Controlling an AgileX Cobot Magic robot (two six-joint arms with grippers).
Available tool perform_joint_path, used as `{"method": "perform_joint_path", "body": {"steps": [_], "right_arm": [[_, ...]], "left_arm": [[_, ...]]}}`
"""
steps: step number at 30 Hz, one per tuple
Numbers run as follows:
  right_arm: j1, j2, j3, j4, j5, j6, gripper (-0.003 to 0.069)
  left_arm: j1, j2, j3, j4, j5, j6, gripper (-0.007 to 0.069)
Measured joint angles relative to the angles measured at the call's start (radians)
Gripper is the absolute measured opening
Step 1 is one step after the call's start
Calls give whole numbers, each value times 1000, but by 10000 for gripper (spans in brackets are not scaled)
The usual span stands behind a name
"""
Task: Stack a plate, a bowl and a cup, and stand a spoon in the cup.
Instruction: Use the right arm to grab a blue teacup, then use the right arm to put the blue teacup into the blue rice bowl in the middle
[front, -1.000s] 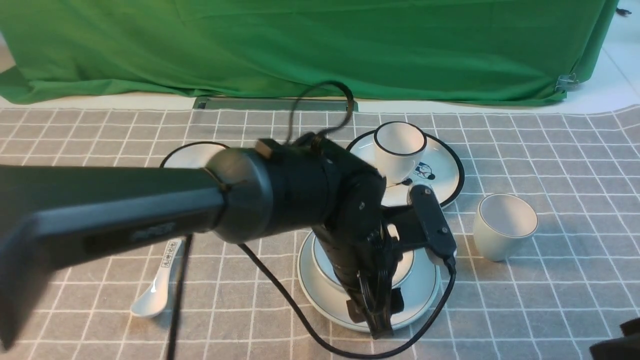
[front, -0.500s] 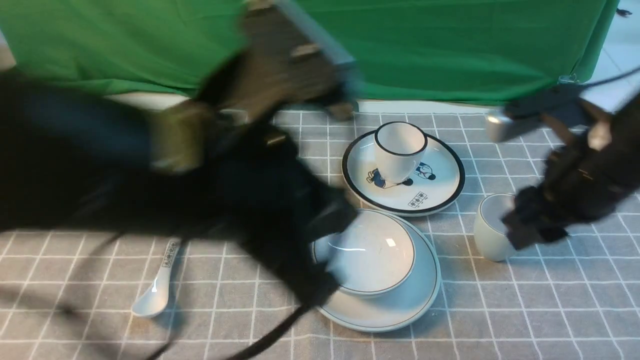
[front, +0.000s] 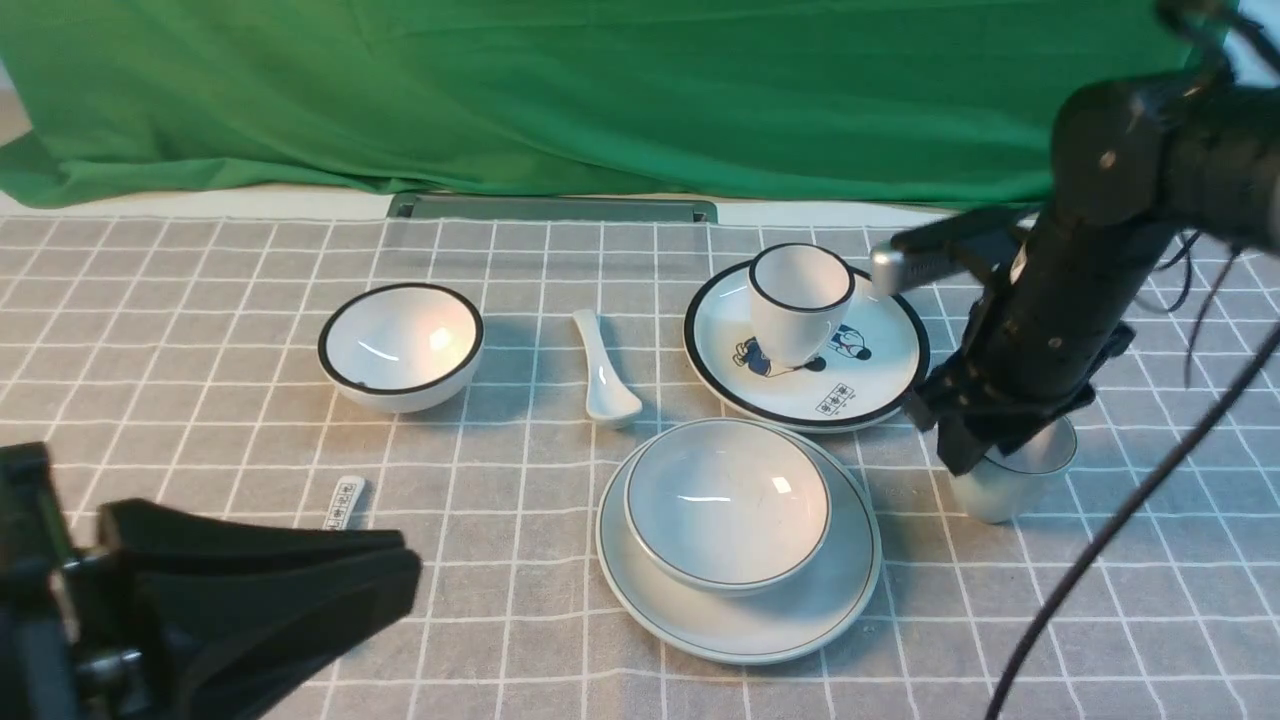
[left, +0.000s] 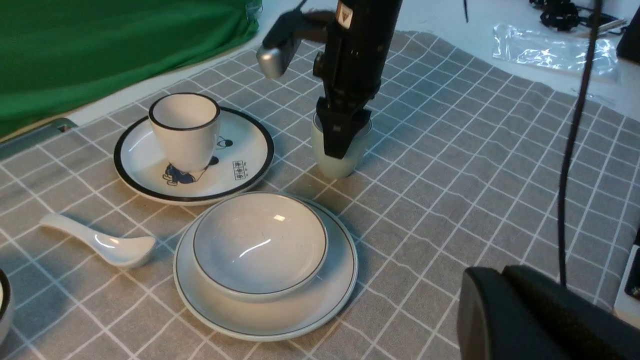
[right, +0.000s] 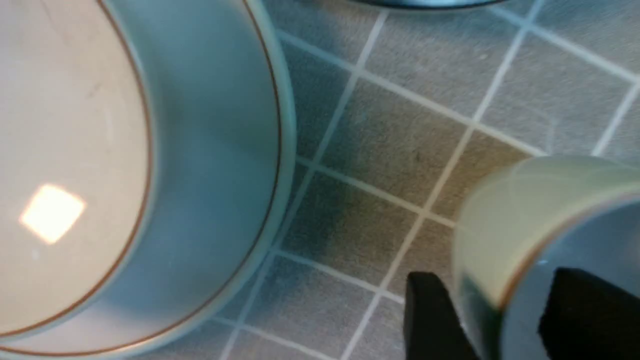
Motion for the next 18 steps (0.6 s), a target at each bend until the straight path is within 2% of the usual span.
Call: {"method": "perform_joint_path", "body": {"steps": [2,3,5,11,15,17,18], "right_arm": [[0,16,0,2,0,-8,230],[0,21,0,2,2,-20,161],[0,20,-8,1,16,-27,88],[34,-58,-37,16,89,-22,90],[159,-172,-51,46,89,-15,90],[263,-193,-57,72,87,-15,90],[270,-191,-57,74,87,-15,90]], "left_arm": [[0,-13,0,-1,-4,-1,8],[0,-17,0,-1,-4,-1,8],[0,-17,0,-2,-4,-1,10],[0,-18,0,-5,-5,-3,10],[0,-18,0,-4,-5,-3,10],[0,-18,0,0,-6,-3,10],[0,-18,0,0,-6,-3,10]]}}
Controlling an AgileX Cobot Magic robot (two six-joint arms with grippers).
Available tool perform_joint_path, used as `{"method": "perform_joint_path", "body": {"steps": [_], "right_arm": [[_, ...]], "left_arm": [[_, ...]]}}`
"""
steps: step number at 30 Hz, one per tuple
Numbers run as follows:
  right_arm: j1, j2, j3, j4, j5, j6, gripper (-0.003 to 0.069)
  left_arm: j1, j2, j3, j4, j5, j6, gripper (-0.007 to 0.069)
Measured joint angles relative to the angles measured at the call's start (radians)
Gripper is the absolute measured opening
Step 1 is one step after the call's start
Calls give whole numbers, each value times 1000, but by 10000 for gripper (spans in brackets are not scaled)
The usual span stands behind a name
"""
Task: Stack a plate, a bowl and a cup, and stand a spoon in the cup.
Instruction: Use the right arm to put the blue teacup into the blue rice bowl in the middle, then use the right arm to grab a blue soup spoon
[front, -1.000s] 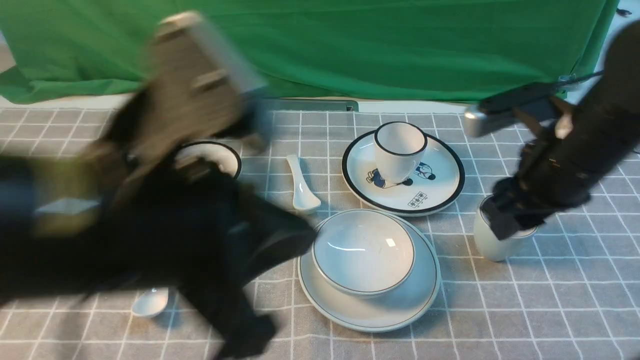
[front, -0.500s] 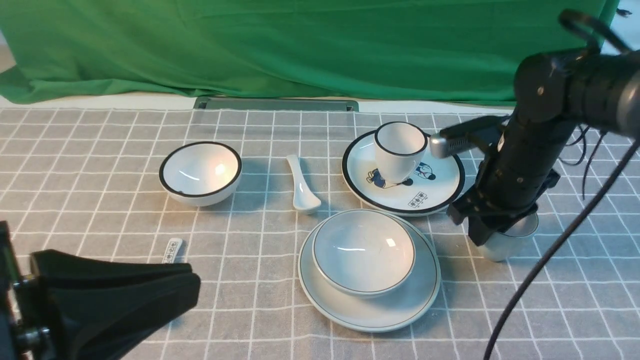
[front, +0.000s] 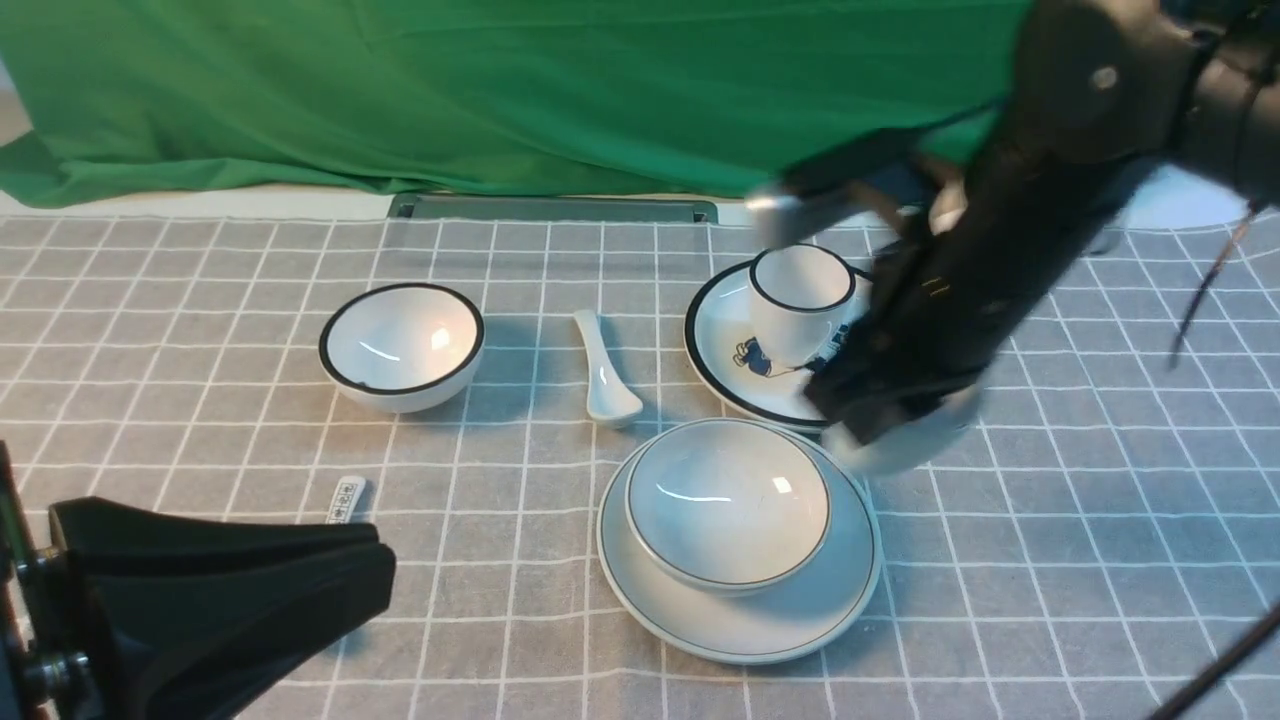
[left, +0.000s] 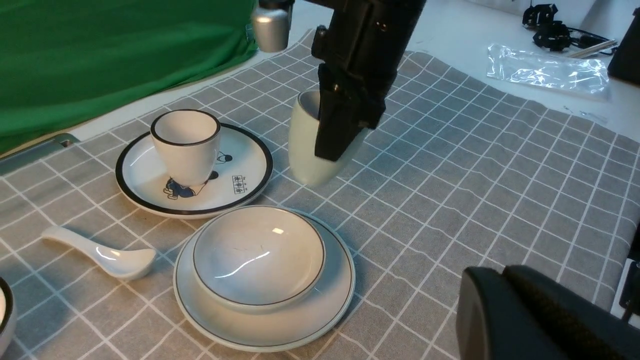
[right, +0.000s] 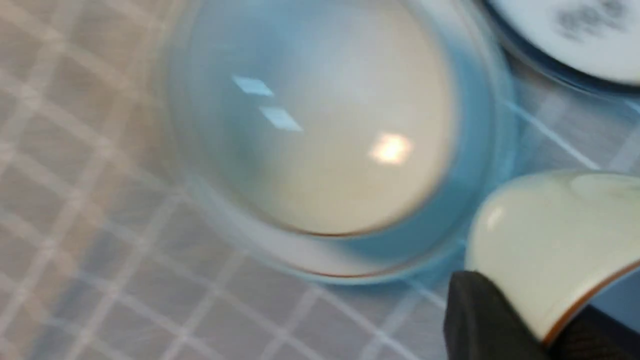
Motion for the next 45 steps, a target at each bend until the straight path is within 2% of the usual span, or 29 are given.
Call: {"method": "perform_joint_path", "body": {"steps": [2,5,14,23,26,32,35,39,42,45], "right_arm": [[61,28,0,10,-19,0,90],[95,104,-16,10,-57,3,90],[98,274,-145,-4,-51,23,90],[100,301,-160,-12,-50,28,95],[100,303,-160,-11,-50,66,167],[100,311,-223,-21,4,133,472],[100,311,-299,-22,66,144,521],[101,311,-419,-24,123,167,509],[108,311,-497,-24,123,179,455],[113,321,-576,-21,124,183,385]], "left_arm": [[0,0,0,0,0,0,10],[0,0,0,1,0,0,10],[0,0,0,0,0,6,10],[0,0,0,0,20,8,10],[0,0,0,0,20,8,10],[0,0,0,0,20,8,10],[0,0,0,5,20,8,11],[0,0,0,12,20,2,11],[0,0,0,32,24,-38,11],[2,0,0,110,43,-120,11]]}}
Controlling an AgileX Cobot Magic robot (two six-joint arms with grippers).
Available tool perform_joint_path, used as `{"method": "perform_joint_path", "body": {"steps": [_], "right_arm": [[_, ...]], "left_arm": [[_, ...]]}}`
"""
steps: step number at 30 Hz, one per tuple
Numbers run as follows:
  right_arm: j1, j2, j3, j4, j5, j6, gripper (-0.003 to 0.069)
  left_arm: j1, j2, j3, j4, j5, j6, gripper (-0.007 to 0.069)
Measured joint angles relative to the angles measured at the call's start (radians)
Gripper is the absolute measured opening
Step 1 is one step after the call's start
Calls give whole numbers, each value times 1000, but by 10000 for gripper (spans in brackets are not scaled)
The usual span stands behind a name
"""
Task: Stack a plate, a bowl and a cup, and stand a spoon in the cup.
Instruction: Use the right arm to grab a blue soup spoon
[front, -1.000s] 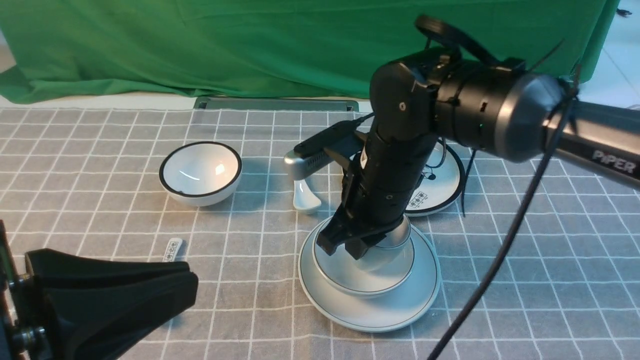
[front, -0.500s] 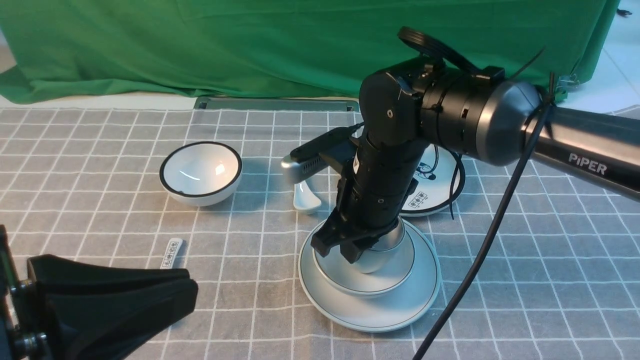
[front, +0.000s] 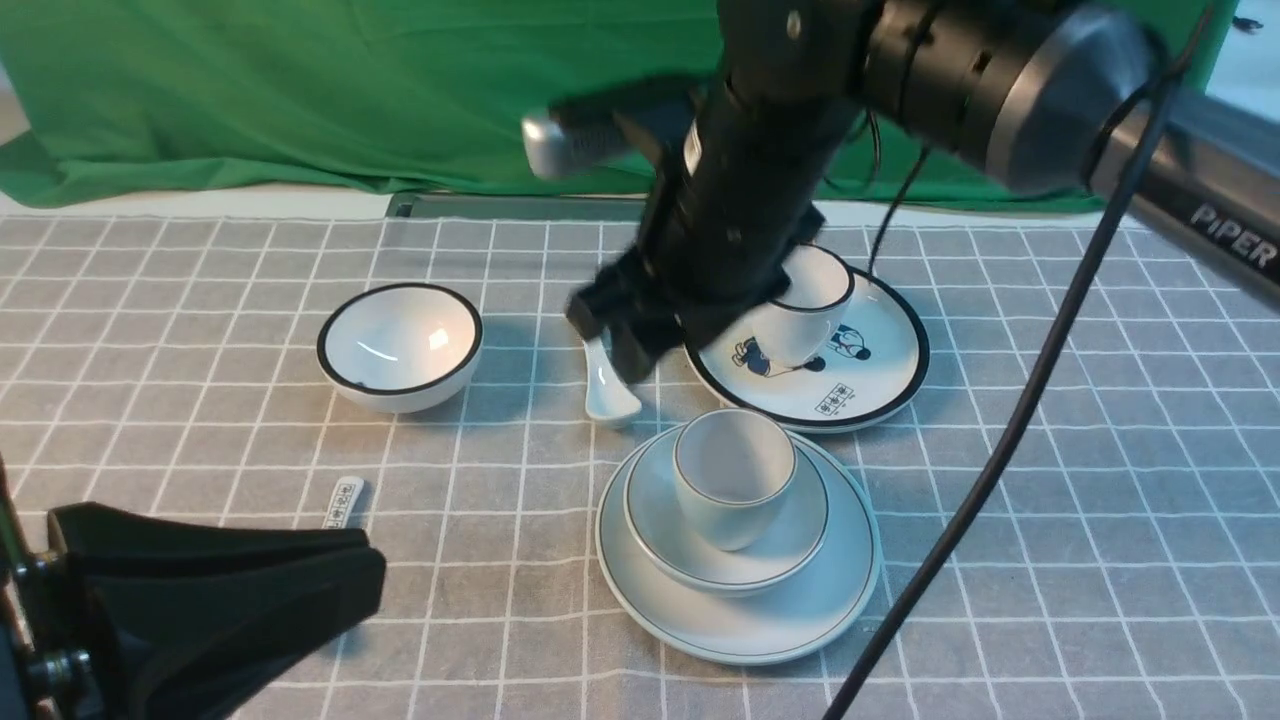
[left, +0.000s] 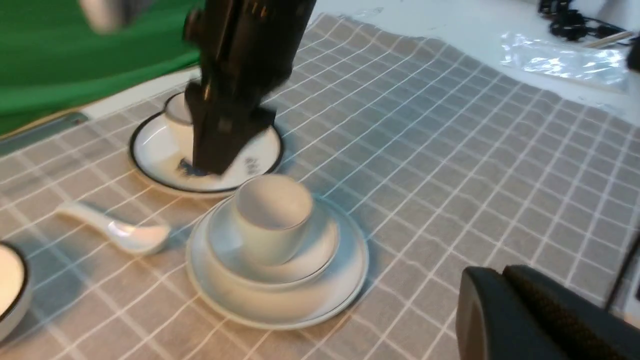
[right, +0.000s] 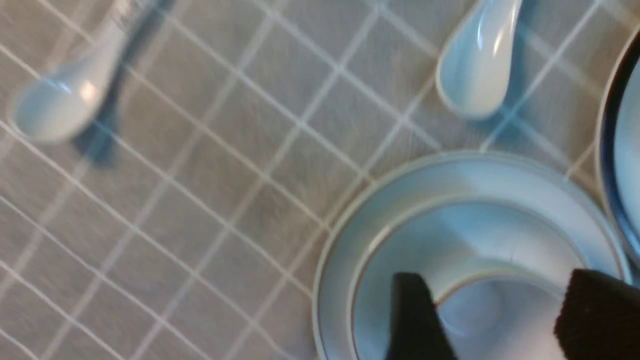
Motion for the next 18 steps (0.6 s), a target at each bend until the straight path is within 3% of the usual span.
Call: {"method": "perform_joint_path", "body": {"steps": [6,13,18], "right_arm": [[3,148,-204,6,0,27,365],[-25,488,-547,1,-2,132,408],[-65,580,-639,-10,-7,180,409]], "left_arm": [[0,0,-2,222,68,-210,11],[1,0,-6,267,106,-241,11],[1,0,-9,267,120,-229,11]]}}
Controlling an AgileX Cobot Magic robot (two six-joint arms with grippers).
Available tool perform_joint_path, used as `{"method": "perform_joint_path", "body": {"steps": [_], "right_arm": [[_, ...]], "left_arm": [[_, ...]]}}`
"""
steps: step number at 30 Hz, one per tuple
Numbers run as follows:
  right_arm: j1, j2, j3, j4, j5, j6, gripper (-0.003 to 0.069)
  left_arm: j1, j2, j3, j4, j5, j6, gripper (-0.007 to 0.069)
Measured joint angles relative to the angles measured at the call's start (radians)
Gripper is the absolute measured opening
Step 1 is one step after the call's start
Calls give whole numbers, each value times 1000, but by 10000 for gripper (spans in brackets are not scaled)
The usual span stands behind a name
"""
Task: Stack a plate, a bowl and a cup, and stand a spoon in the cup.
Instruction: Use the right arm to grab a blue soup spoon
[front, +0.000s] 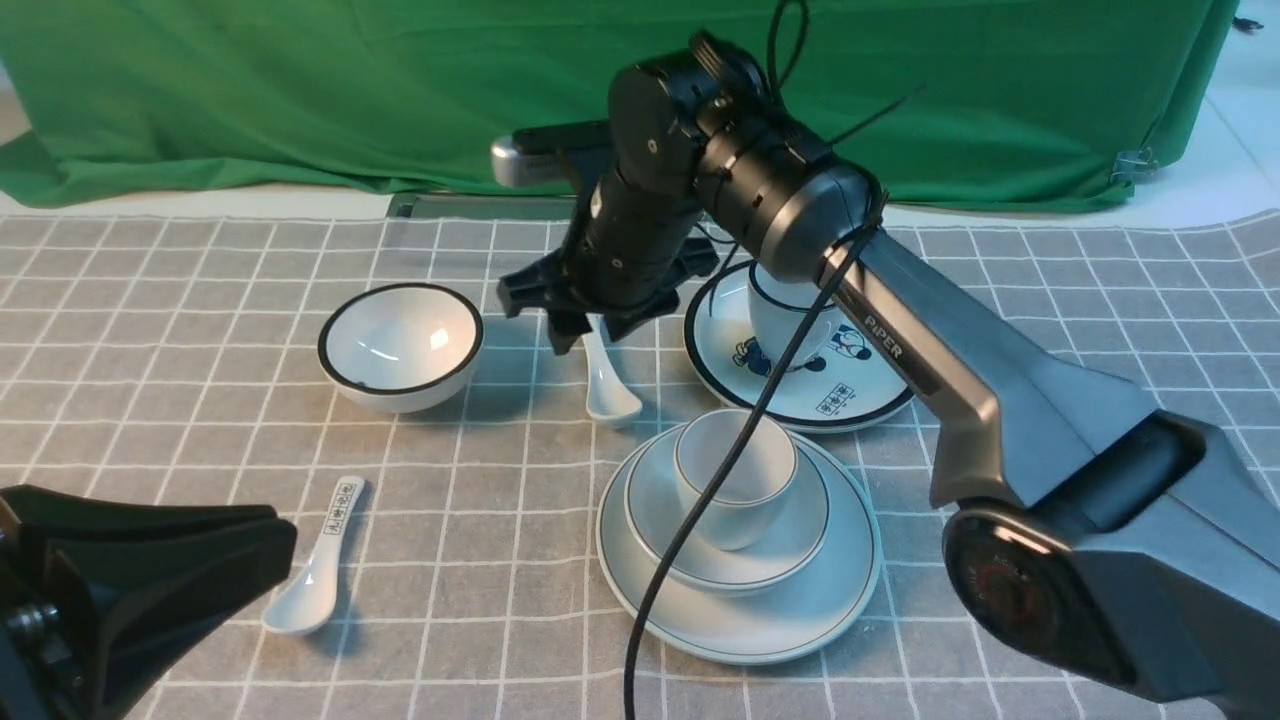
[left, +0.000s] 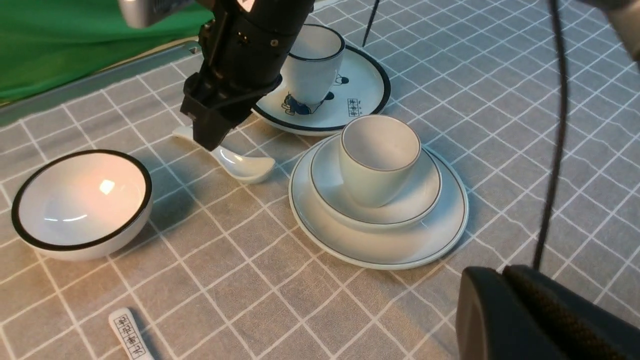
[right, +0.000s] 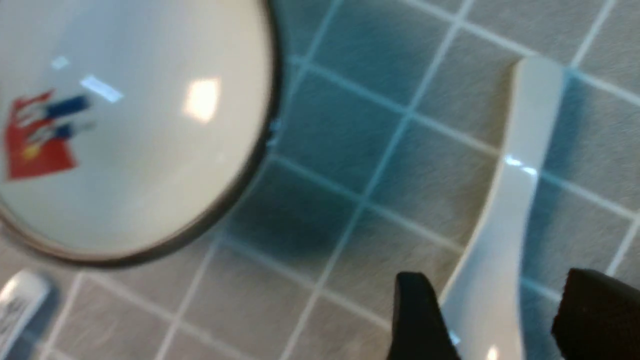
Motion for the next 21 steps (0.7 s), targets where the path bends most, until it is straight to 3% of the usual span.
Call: {"method": "perform_joint_path", "body": {"steps": [11,21], "right_arm": [[-9,59,-12,-1,-134,4,406],[-9,107,-13,-28,-154,3,347]], "left_arm": [[0,0,0,-8,1,14,11],[0,0,0,-68,3,59,13]]}}
